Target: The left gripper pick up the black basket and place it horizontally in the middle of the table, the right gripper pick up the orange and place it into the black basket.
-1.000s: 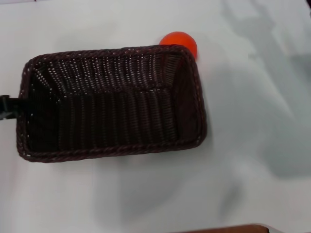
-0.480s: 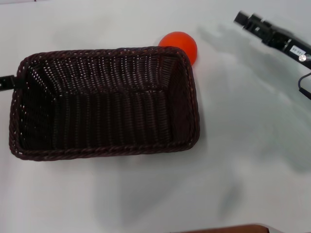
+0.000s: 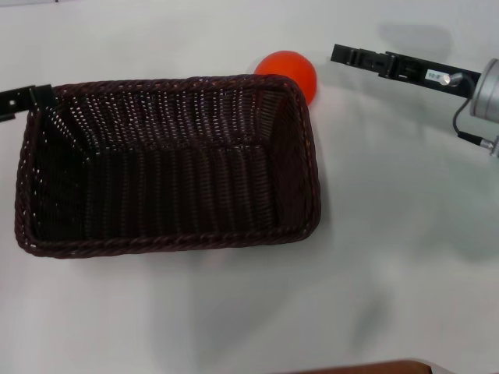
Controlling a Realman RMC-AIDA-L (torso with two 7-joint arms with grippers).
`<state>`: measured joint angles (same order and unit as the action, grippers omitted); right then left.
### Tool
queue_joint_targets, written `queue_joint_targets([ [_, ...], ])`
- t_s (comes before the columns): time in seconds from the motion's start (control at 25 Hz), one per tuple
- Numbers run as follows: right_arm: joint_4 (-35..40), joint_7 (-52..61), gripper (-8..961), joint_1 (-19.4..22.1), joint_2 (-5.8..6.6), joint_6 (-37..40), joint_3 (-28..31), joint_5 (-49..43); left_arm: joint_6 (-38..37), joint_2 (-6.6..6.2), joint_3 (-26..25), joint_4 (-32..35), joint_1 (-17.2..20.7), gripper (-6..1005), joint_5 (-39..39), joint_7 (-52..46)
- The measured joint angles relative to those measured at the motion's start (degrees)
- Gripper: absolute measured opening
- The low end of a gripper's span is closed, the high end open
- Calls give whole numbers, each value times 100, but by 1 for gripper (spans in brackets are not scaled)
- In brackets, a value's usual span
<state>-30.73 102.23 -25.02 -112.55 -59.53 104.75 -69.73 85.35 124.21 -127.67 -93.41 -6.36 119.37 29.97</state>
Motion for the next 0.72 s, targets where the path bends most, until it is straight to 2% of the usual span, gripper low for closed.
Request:
queue_joint_targets([
  [0.16, 44, 16, 824, -178, -76, 321, 37, -133, -32, -1, -10, 0, 133, 893, -500, 332],
  [0.4, 382, 251, 820, -710, -207, 743, 23, -681, -47, 7, -64, 50, 340, 893, -1493, 1291],
  [0.56, 396, 572, 817, -887, -302, 978, -4, -1216, -59, 7, -312, 361, 380, 893, -2153, 1780],
  [0.72, 384, 739, 813, -928, -327, 1066, -18, -1470, 21, 4, -527, 726, 398, 892, -2687, 2207],
])
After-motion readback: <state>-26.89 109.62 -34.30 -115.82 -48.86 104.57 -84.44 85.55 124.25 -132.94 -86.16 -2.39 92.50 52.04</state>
